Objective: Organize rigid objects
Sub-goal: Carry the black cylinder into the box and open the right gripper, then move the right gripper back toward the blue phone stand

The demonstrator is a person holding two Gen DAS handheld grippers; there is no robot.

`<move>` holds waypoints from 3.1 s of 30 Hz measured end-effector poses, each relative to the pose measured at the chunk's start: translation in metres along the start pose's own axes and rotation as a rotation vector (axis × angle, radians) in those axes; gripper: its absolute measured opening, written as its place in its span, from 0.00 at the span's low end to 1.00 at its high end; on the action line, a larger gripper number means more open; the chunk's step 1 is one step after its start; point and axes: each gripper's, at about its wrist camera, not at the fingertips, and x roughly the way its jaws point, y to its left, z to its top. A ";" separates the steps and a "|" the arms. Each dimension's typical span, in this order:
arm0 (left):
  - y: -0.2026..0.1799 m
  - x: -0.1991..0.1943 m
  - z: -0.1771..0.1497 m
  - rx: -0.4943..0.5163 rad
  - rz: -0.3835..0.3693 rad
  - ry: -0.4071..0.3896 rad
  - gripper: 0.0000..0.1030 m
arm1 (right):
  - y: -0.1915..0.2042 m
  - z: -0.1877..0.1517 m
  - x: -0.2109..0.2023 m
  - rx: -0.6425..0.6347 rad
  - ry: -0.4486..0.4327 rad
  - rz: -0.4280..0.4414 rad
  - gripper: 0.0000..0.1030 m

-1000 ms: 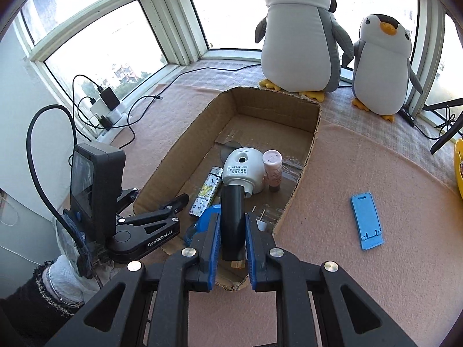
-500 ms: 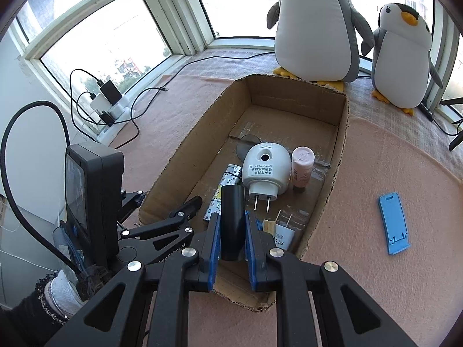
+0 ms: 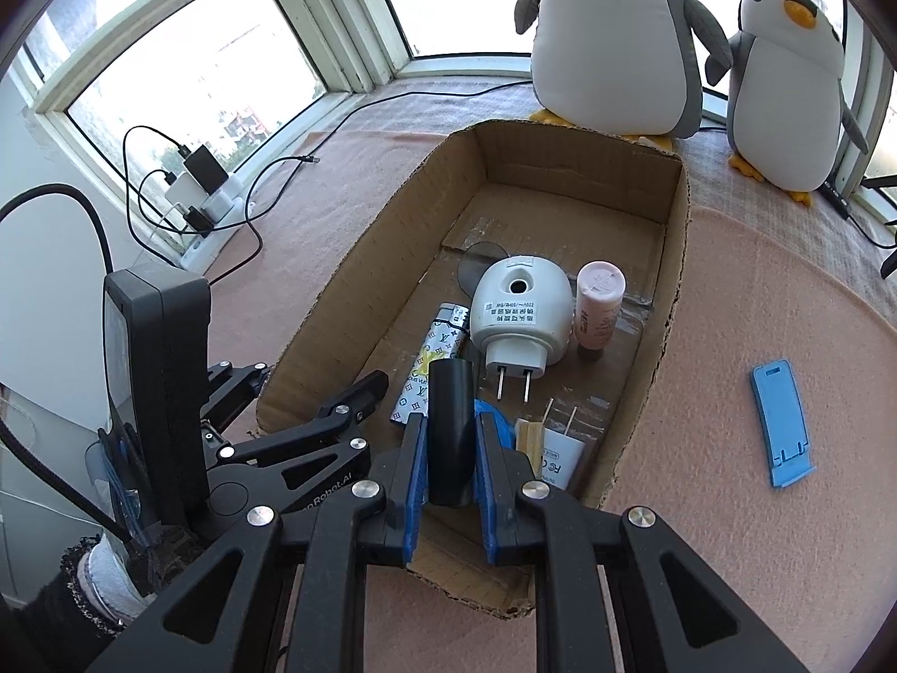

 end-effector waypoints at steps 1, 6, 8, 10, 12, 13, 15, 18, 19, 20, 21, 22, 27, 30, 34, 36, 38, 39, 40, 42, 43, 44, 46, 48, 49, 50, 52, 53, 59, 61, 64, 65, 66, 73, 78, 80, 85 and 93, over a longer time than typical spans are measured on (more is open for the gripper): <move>0.000 0.000 0.000 0.001 0.000 0.000 0.50 | 0.000 0.000 0.000 -0.001 -0.001 -0.001 0.14; 0.000 0.000 0.000 0.000 0.000 0.000 0.50 | 0.001 0.000 -0.002 -0.005 -0.011 0.000 0.15; -0.001 0.000 0.000 0.001 0.002 -0.001 0.50 | 0.001 0.000 -0.003 -0.007 -0.016 -0.001 0.23; -0.001 0.000 0.000 0.001 0.002 -0.001 0.50 | 0.001 0.000 -0.005 -0.010 -0.021 -0.001 0.29; -0.001 0.000 0.000 0.001 0.002 -0.001 0.50 | 0.001 0.000 -0.007 -0.013 -0.028 -0.001 0.30; -0.001 0.000 0.000 0.001 0.002 -0.001 0.50 | 0.000 0.000 -0.008 -0.015 -0.030 -0.002 0.30; -0.001 0.000 0.000 0.002 0.003 -0.001 0.50 | 0.000 -0.001 -0.012 -0.017 -0.040 -0.006 0.34; -0.001 0.000 0.000 0.003 0.004 -0.001 0.50 | -0.004 -0.002 -0.018 -0.018 -0.058 -0.012 0.39; -0.002 0.000 0.000 0.003 0.005 -0.001 0.50 | -0.006 -0.003 -0.021 -0.016 -0.063 -0.016 0.39; -0.002 0.000 0.000 0.004 0.005 -0.002 0.50 | -0.008 -0.003 -0.023 -0.014 -0.067 -0.019 0.39; -0.002 0.000 0.000 0.004 0.006 -0.002 0.50 | -0.011 -0.003 -0.025 -0.011 -0.072 -0.020 0.39; -0.002 0.000 0.000 0.003 0.006 -0.002 0.50 | -0.013 -0.003 -0.027 -0.007 -0.076 -0.020 0.42; -0.002 0.000 0.000 0.004 0.006 -0.002 0.50 | -0.026 -0.006 -0.038 0.017 -0.098 -0.020 0.49; -0.002 0.001 0.000 0.005 0.008 -0.002 0.50 | -0.035 -0.007 -0.042 0.038 -0.109 -0.015 0.50; -0.002 0.001 0.000 0.007 0.009 -0.002 0.50 | -0.049 -0.011 -0.049 0.064 -0.126 -0.012 0.56; -0.002 0.001 0.000 0.007 0.009 -0.002 0.50 | -0.056 -0.013 -0.052 0.066 -0.133 -0.009 0.57; -0.002 0.001 0.000 0.008 0.010 -0.002 0.50 | -0.063 -0.016 -0.057 0.075 -0.149 0.006 0.58; -0.002 0.001 0.000 0.008 0.009 -0.002 0.50 | -0.067 -0.017 -0.060 0.081 -0.157 0.005 0.59; -0.002 0.001 0.000 0.008 0.010 -0.002 0.50 | -0.071 -0.019 -0.062 0.086 -0.168 0.008 0.61; -0.002 0.001 0.000 0.009 0.010 -0.002 0.50 | -0.080 -0.022 -0.067 0.104 -0.187 0.026 0.64; -0.002 0.001 0.000 0.008 0.010 -0.002 0.50 | -0.085 -0.023 -0.069 0.113 -0.191 0.037 0.68; -0.002 0.001 0.000 0.008 0.010 -0.002 0.50 | -0.089 -0.025 -0.070 0.120 -0.190 0.046 0.69; -0.002 0.001 0.000 0.010 0.011 -0.002 0.50 | -0.097 -0.026 -0.074 0.129 -0.197 0.033 0.70; -0.002 0.001 0.001 0.012 0.013 -0.001 0.50 | -0.103 -0.028 -0.076 0.127 -0.196 -0.005 0.70; -0.002 0.001 0.001 0.012 0.014 -0.001 0.50 | -0.107 -0.028 -0.077 0.123 -0.193 -0.031 0.70; -0.002 0.002 0.001 0.013 0.015 -0.001 0.50 | -0.110 -0.028 -0.077 0.117 -0.189 -0.054 0.70; -0.002 0.001 0.001 0.015 0.017 -0.001 0.50 | -0.118 -0.029 -0.076 0.107 -0.176 -0.111 0.70; -0.002 0.001 0.001 0.015 0.017 -0.001 0.50 | -0.121 -0.030 -0.075 0.101 -0.172 -0.147 0.70; -0.003 0.001 0.001 0.017 0.020 -0.002 0.50 | -0.139 -0.032 -0.061 0.046 -0.113 -0.283 0.70; -0.003 0.001 0.000 0.017 0.022 -0.002 0.50 | -0.144 -0.031 -0.057 0.044 -0.099 -0.302 0.70; -0.003 0.001 0.000 0.018 0.022 -0.002 0.50 | -0.151 -0.028 -0.051 0.046 -0.084 -0.302 0.70; -0.003 0.001 0.000 0.017 0.022 -0.002 0.50 | -0.152 -0.026 -0.050 0.046 -0.083 -0.303 0.70; -0.003 0.001 0.000 0.017 0.022 -0.003 0.50 | -0.154 -0.025 -0.048 0.047 -0.079 -0.300 0.70; -0.003 0.001 0.001 0.016 0.021 -0.002 0.50 | -0.162 -0.016 -0.030 0.039 -0.031 -0.320 0.70; -0.003 0.001 0.000 0.016 0.021 -0.003 0.50 | -0.166 -0.012 -0.019 0.040 0.003 -0.283 0.70; -0.003 0.001 0.000 0.017 0.022 -0.002 0.50 | -0.166 -0.010 -0.015 0.032 0.010 -0.278 0.70; -0.003 0.001 0.000 0.016 0.022 -0.003 0.50 | -0.162 -0.007 -0.007 0.005 0.026 -0.287 0.70; -0.003 0.001 0.000 0.016 0.021 -0.003 0.50 | -0.171 -0.006 0.005 0.026 0.067 -0.283 0.70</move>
